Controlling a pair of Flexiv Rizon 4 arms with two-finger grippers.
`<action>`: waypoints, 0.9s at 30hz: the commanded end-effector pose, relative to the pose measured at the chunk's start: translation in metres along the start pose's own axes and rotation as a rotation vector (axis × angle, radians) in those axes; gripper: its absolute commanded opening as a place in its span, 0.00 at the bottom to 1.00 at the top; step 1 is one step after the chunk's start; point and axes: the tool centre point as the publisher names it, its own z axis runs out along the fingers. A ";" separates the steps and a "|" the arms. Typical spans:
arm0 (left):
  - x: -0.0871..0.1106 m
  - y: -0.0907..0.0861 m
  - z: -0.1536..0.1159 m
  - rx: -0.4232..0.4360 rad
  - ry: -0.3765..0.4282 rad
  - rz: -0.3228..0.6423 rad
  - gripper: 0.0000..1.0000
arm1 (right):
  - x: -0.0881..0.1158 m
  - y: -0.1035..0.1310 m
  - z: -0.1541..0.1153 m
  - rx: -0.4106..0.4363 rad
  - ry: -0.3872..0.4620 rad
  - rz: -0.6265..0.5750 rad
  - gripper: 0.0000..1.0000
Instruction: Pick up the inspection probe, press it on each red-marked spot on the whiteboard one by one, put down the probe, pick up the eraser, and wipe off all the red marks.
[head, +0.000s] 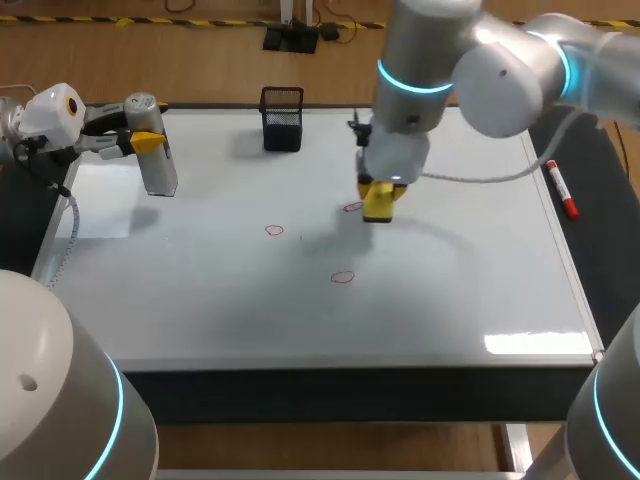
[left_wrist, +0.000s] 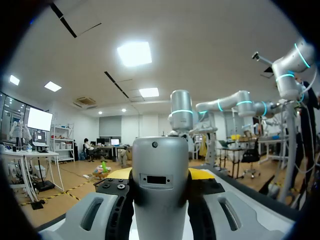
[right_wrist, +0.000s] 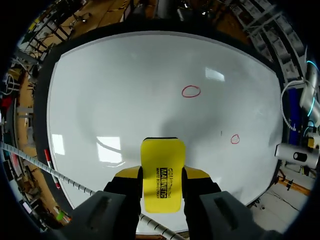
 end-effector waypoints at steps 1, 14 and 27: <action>0.000 -0.001 0.000 0.001 0.000 0.001 0.00 | -0.035 0.009 0.009 -0.003 0.006 -0.035 0.00; 0.000 -0.001 0.000 0.001 0.000 0.001 0.00 | -0.126 0.038 0.033 -0.070 0.001 -0.164 0.00; 0.000 -0.001 0.000 0.001 0.000 0.001 0.00 | -0.187 0.047 0.045 -0.081 -0.002 -0.226 0.00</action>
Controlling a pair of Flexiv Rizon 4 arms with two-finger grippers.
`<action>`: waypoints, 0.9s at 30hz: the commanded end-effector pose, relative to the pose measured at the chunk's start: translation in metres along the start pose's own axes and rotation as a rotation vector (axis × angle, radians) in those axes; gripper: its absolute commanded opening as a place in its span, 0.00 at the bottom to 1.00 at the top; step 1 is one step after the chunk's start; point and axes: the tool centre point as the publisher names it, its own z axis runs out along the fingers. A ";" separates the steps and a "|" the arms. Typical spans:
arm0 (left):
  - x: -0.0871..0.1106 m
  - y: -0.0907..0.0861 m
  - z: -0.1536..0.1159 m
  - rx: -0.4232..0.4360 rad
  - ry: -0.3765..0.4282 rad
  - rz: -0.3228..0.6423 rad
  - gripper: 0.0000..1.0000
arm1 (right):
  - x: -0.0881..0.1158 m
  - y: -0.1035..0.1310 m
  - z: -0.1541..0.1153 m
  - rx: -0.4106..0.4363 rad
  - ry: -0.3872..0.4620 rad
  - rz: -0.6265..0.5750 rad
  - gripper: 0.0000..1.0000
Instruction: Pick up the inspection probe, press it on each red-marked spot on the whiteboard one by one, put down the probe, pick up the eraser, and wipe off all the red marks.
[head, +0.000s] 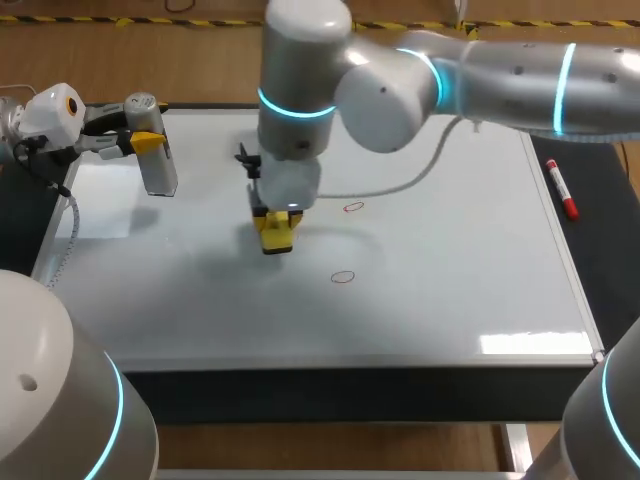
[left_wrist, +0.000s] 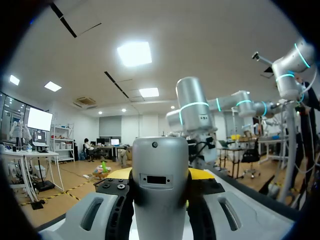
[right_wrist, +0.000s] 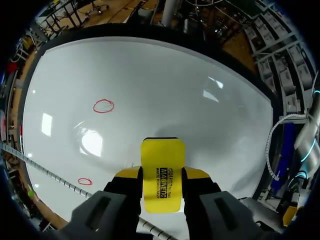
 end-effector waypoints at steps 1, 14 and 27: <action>0.000 -0.001 0.000 0.001 0.000 0.001 0.00 | -0.024 -0.007 0.008 -0.007 0.043 -0.004 0.00; 0.000 -0.001 0.000 0.001 0.000 0.001 0.00 | -0.025 -0.013 0.026 0.026 0.073 -0.022 0.00; 0.000 -0.001 0.000 0.001 0.000 0.001 0.00 | 0.000 -0.022 0.031 0.023 0.081 0.011 0.00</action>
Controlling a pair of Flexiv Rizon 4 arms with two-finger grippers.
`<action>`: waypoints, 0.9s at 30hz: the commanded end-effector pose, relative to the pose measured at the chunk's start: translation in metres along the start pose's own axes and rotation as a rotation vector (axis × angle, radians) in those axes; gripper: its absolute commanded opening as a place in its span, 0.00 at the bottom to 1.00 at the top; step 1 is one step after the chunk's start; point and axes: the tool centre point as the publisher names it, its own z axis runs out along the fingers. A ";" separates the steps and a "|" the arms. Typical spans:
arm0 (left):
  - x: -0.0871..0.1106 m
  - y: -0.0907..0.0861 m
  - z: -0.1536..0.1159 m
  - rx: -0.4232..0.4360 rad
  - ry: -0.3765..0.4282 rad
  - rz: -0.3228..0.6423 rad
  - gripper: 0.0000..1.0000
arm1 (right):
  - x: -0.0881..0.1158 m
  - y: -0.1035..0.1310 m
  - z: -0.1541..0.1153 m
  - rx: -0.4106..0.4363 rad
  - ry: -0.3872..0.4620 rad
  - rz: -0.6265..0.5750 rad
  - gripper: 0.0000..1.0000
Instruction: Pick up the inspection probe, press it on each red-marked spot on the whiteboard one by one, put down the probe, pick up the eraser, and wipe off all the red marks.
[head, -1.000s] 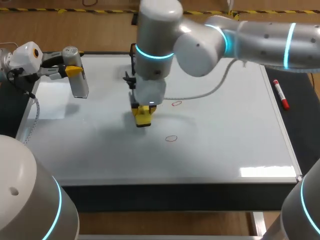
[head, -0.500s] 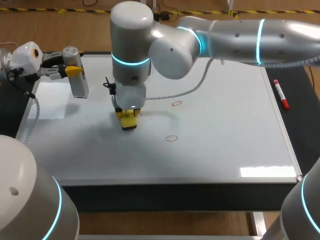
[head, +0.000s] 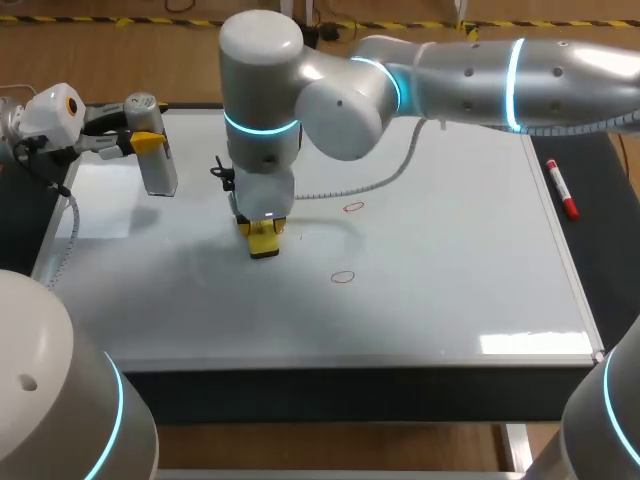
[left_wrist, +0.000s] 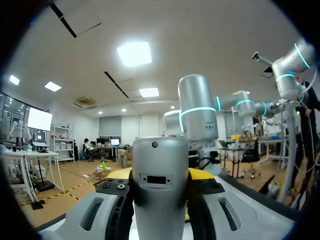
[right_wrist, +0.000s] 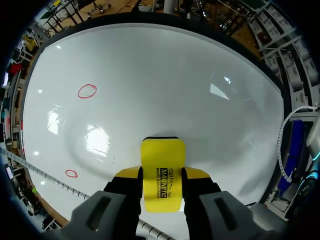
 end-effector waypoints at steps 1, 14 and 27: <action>0.000 -0.001 0.000 0.001 0.000 0.001 0.00 | 0.013 -0.003 0.001 0.000 0.005 0.003 0.00; 0.000 -0.001 0.000 0.001 0.000 0.001 0.00 | 0.052 -0.013 0.005 -0.008 0.035 0.065 0.00; 0.000 -0.001 0.000 0.001 0.000 0.001 0.00 | 0.072 -0.020 -0.010 -0.015 0.023 0.109 0.00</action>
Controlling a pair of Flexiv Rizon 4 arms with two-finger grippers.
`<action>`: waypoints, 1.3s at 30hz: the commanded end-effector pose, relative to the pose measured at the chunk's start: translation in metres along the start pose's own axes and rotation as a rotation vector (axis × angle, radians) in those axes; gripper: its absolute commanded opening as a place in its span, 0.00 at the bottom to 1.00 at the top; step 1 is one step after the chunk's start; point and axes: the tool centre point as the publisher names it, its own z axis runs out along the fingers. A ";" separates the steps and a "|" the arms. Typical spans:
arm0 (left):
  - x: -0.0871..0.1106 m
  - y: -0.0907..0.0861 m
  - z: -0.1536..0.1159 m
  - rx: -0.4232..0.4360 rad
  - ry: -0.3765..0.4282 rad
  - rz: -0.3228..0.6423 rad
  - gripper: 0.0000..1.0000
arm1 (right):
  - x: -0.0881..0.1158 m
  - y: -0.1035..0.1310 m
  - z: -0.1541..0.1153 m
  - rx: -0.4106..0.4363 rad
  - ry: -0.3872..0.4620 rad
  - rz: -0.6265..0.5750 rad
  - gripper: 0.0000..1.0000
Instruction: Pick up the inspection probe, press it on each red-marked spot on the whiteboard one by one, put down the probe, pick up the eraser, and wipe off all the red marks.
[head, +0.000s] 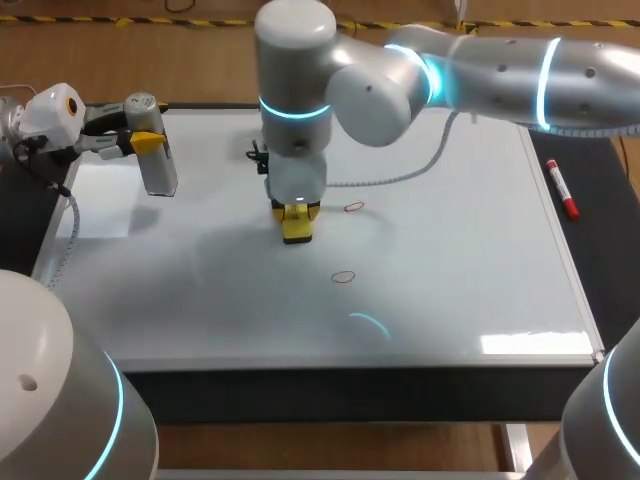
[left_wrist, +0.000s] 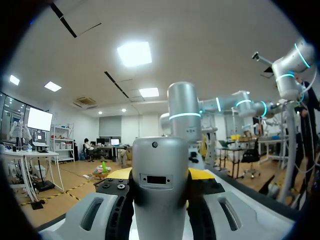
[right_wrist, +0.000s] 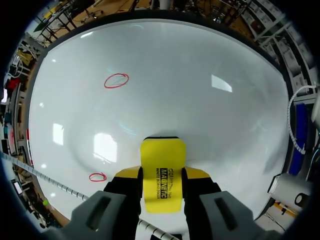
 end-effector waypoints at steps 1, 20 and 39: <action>0.000 -0.001 0.000 0.001 0.000 0.001 0.00 | 0.011 -0.003 -0.011 -0.012 -0.013 0.002 0.00; 0.000 -0.001 0.000 0.001 0.000 0.001 0.00 | 0.077 -0.029 -0.051 0.009 -0.027 0.064 0.00; 0.000 -0.001 0.000 0.001 0.000 0.001 0.00 | 0.225 -0.050 -0.059 0.012 -0.003 0.291 0.00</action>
